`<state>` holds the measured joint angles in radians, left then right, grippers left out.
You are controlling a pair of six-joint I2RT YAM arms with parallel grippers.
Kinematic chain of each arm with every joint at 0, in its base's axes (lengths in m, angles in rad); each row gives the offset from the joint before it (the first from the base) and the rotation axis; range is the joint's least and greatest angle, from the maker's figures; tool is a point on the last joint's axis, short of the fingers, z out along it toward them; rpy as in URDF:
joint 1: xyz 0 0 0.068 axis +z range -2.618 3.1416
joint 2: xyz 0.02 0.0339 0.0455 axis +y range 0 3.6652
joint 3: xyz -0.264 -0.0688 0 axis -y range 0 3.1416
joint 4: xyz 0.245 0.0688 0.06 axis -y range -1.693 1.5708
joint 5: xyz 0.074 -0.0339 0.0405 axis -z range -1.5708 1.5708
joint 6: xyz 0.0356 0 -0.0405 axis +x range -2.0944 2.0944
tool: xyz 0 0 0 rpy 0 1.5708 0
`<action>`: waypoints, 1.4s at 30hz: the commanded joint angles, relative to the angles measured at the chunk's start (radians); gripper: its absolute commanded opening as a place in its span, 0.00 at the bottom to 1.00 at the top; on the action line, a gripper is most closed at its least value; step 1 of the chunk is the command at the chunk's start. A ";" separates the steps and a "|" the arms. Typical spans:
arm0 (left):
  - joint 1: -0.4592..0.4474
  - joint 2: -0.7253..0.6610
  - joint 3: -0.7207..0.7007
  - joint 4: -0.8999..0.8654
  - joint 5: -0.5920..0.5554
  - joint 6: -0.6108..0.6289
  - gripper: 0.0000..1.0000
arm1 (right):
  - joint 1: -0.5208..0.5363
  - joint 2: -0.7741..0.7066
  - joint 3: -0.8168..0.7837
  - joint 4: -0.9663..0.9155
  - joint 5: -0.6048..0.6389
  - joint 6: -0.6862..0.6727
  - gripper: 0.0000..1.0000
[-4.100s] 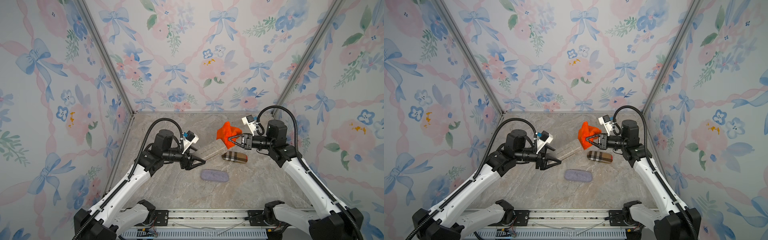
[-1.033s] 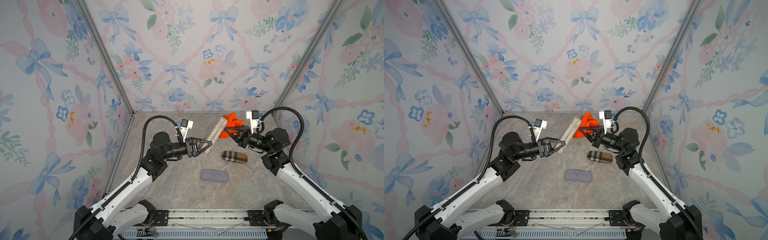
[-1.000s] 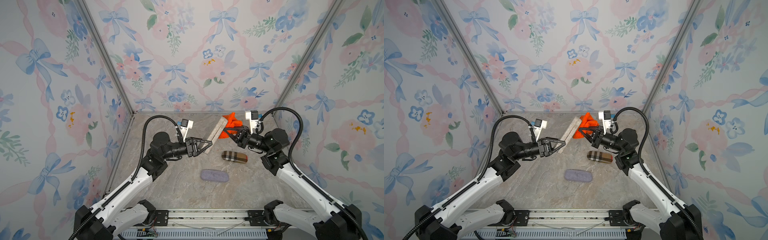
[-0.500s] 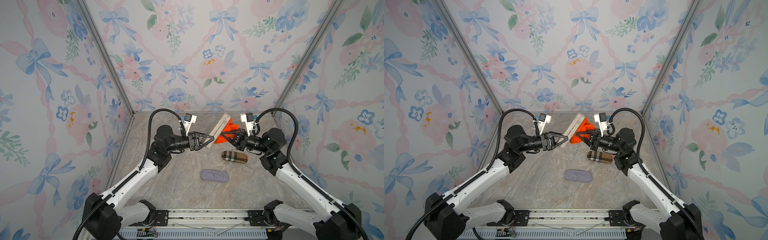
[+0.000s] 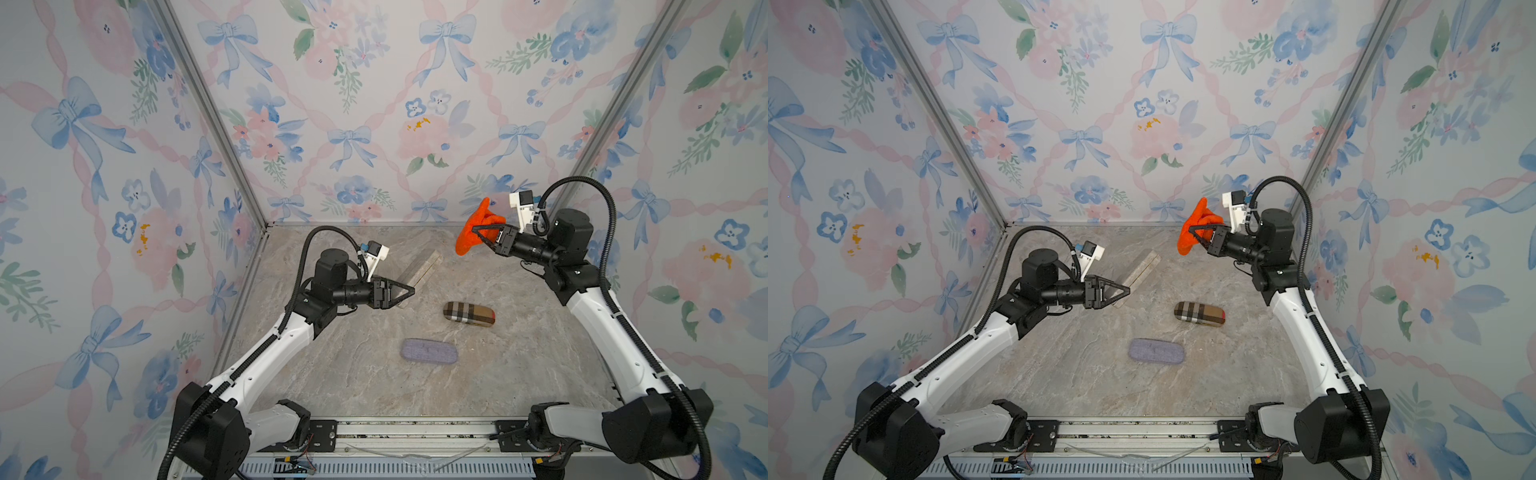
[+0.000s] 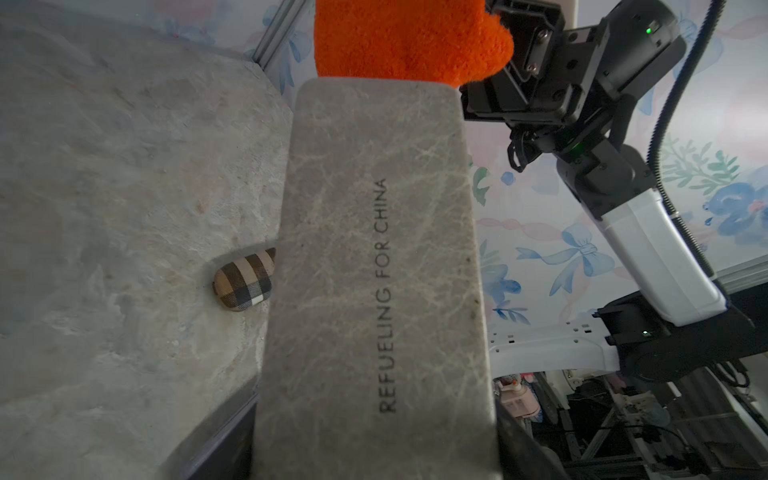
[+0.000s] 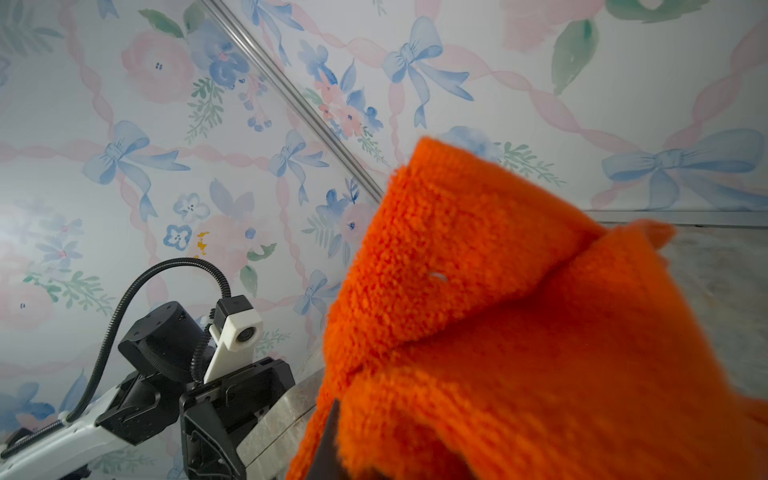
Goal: Wipe the eyeglass case
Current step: Place the cleaning item at the center of the board.
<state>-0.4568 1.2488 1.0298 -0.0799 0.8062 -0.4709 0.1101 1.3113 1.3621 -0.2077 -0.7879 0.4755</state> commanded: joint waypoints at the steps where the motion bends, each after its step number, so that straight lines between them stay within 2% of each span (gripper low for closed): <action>1: 0.001 0.052 0.065 -0.189 -0.052 0.410 0.25 | -0.027 0.044 0.144 -0.460 0.117 -0.230 0.00; 7: -0.008 0.135 0.061 -0.218 -0.182 0.848 0.27 | -0.042 0.145 0.315 -0.829 0.467 -0.405 0.00; 11: -0.017 0.202 0.064 -0.241 -0.304 1.064 0.27 | -0.050 0.214 0.346 -0.928 0.709 -0.469 0.00; 14: -0.017 0.269 0.087 -0.258 -0.369 1.158 0.26 | -0.058 0.285 0.353 -0.966 0.880 -0.506 0.00; 18: -0.009 0.361 0.087 -0.241 -0.384 1.190 0.20 | -0.059 0.394 0.357 -0.986 1.042 -0.514 0.00; 23: -0.006 0.458 0.078 -0.206 -0.401 1.204 0.16 | -0.055 0.424 0.252 -0.857 1.154 -0.505 0.00; 27: 0.002 0.519 0.107 -0.205 -0.401 1.218 0.16 | -0.048 0.570 0.284 -0.888 1.200 -0.544 0.00; 30: 0.005 0.551 0.125 -0.208 -0.434 1.228 0.17 | -0.047 0.688 0.322 -0.927 1.163 -0.525 0.00; 42: 0.010 0.616 0.107 -0.218 -0.428 1.237 0.20 | -0.031 0.831 0.238 -0.798 1.102 -0.519 0.00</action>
<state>-0.4500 1.8412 1.1244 -0.2874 0.3786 0.7517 0.0731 2.1170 1.6234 -1.0256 0.3279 -0.0383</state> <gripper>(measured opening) 0.677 0.086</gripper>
